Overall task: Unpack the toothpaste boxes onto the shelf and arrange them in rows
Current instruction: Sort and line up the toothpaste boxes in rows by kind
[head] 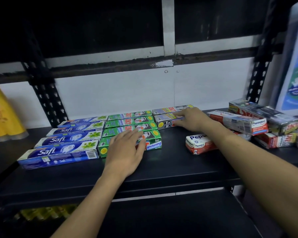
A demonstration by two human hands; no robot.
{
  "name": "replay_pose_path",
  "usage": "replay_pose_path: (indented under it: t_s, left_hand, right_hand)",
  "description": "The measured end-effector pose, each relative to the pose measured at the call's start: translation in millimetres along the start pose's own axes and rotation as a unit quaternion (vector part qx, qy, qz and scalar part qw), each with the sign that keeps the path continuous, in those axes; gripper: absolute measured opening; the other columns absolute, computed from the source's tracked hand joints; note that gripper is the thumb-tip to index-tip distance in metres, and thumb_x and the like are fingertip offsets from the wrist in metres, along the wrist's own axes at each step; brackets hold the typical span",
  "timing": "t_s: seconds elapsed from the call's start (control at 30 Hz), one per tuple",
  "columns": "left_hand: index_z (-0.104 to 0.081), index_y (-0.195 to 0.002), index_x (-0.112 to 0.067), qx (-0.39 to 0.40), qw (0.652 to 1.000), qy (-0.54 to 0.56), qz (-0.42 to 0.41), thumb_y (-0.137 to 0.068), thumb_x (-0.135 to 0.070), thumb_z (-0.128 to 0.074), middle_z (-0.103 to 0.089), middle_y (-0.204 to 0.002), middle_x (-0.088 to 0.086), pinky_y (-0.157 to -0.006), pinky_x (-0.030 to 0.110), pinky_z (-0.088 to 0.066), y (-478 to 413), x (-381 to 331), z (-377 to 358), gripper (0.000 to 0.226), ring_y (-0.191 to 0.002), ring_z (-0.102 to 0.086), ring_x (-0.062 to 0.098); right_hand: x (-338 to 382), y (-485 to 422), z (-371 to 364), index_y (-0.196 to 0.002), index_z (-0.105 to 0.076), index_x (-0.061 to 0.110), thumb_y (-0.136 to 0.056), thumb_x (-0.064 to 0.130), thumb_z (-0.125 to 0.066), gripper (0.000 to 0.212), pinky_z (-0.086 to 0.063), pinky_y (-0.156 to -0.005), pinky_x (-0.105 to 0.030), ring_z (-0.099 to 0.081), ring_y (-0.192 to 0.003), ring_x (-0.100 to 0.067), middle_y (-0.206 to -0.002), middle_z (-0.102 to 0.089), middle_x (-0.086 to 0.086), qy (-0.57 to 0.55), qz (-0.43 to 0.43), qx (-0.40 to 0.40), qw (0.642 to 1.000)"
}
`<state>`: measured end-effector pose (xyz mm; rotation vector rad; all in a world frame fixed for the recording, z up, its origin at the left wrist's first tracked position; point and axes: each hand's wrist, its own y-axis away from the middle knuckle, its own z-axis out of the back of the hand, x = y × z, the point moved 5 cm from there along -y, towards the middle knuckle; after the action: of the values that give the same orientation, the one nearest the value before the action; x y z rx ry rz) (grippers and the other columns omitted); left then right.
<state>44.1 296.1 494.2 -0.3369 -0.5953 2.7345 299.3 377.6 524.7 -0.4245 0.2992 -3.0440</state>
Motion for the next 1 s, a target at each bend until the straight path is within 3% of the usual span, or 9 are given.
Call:
replay_pose_path:
  t_s: [0.2, 0.33, 0.5, 0.57, 0.67, 0.77, 0.87, 0.93, 1.0]
  left_hand:
    - [-0.050, -0.142, -0.033, 0.000, 1.000, 0.001, 0.000, -0.103, -0.050, -0.031, -0.042, -0.152, -0.016, -0.114, 0.036, -0.019, 0, 0, 2, 0.046, -0.142, -0.032, 0.013]
    - [-0.050, -0.142, -0.033, 0.000, 1.000, 0.001, 0.000, -0.103, -0.052, -0.027, -0.042, -0.152, -0.015, -0.115, 0.038, -0.020, 1, 0, 1, 0.049, -0.143, -0.033, 0.014]
    - [-0.051, -0.141, -0.033, -0.003, 1.000, 0.006, -0.003, -0.098, -0.056, -0.024, -0.044, -0.151, -0.014, -0.114, 0.038, -0.021, 3, -2, 4, 0.056, -0.142, -0.035, 0.015]
    - [-0.051, -0.141, -0.033, -0.004, 1.000, 0.008, -0.003, -0.098, -0.056, -0.022, -0.045, -0.151, -0.014, -0.114, 0.038, -0.022, 3, -3, 5, 0.057, -0.142, -0.035, 0.015]
    - [-0.051, -0.141, -0.033, -0.005, 1.000, 0.008, -0.004, -0.098, -0.057, -0.022, -0.045, -0.150, -0.014, -0.115, 0.040, -0.022, 3, -4, 6, 0.056, -0.142, -0.035, 0.015]
    - [-0.052, -0.140, -0.033, -0.002, 1.000, 0.006, -0.001, -0.102, -0.053, -0.029, -0.045, -0.150, -0.013, -0.115, 0.039, -0.022, 2, -3, 4, 0.048, -0.142, -0.036, 0.016]
    - [-0.053, -0.139, -0.031, -0.009, 1.000, 0.013, -0.003, -0.103, -0.051, -0.031, -0.048, -0.149, -0.012, -0.115, 0.040, -0.024, 2, -3, 5, 0.047, -0.141, -0.038, 0.017]
    - [-0.054, -0.139, -0.031, -0.012, 1.000, 0.016, -0.004, -0.102, -0.049, -0.034, -0.048, -0.149, -0.012, -0.115, 0.039, -0.024, 2, -3, 5, 0.046, -0.141, -0.038, 0.016]
    - [-0.054, -0.139, -0.031, -0.015, 1.000, 0.020, -0.007, -0.102, -0.048, -0.035, -0.047, -0.149, -0.012, -0.115, 0.040, -0.024, 2, -4, 6, 0.044, -0.141, -0.038, 0.016]
  right_hand:
    - [-5, 31, 16, -0.145, -0.046, 0.034, -0.095, 0.054, -0.050, 0.054, -0.036, -0.107, -0.036, -0.044, -0.133, -0.028, -0.145, -0.051, -0.008, 0.003, 0.023, 0.019, 1.000]
    - [-12, 30, 7, -0.150, -0.033, 0.040, -0.094, 0.069, -0.032, 0.063, -0.012, -0.121, -0.051, -0.010, -0.150, -0.034, -0.164, -0.008, 0.003, 0.001, 0.039, 0.049, 0.998]
    - [-12, 26, -4, -0.151, -0.018, 0.050, -0.093, 0.071, -0.019, 0.061, 0.001, -0.115, -0.063, 0.010, -0.148, -0.040, -0.165, 0.005, 0.004, 0.012, 0.012, 0.094, 0.995]
    - [-13, 24, -7, -0.150, -0.015, 0.053, -0.087, 0.080, -0.017, 0.068, 0.002, -0.117, -0.063, 0.010, -0.149, -0.038, -0.165, 0.001, 0.003, 0.004, 0.004, 0.102, 0.995]
    - [-17, 18, -11, -0.148, -0.013, 0.057, -0.060, 0.099, -0.002, 0.098, -0.003, -0.117, -0.063, 0.007, -0.151, -0.032, -0.164, -0.007, -0.001, 0.007, 0.014, 0.097, 0.995]
    - [-21, 11, -15, -0.148, -0.014, 0.056, -0.053, 0.103, 0.003, 0.106, -0.005, -0.117, -0.062, 0.004, -0.151, -0.029, -0.164, -0.013, 0.001, 0.009, 0.009, 0.101, 0.995]
    - [-14, 21, -8, -0.150, -0.020, 0.050, -0.066, 0.098, -0.005, 0.097, -0.009, -0.118, -0.059, -0.003, -0.151, -0.031, -0.163, -0.019, -0.003, 0.003, 0.007, 0.089, 0.996]
    - [-7, 36, 5, -0.152, -0.026, 0.040, -0.086, 0.082, -0.021, 0.078, -0.013, -0.121, -0.050, -0.015, -0.150, -0.032, -0.161, -0.022, -0.009, -0.023, 0.009, 0.061, 0.998]
    - [-2, 50, 22, -0.152, -0.030, 0.035, -0.092, 0.072, -0.033, 0.071, -0.019, -0.120, -0.042, -0.024, -0.147, -0.030, -0.160, -0.026, -0.008, -0.050, 0.029, 0.018, 0.998]
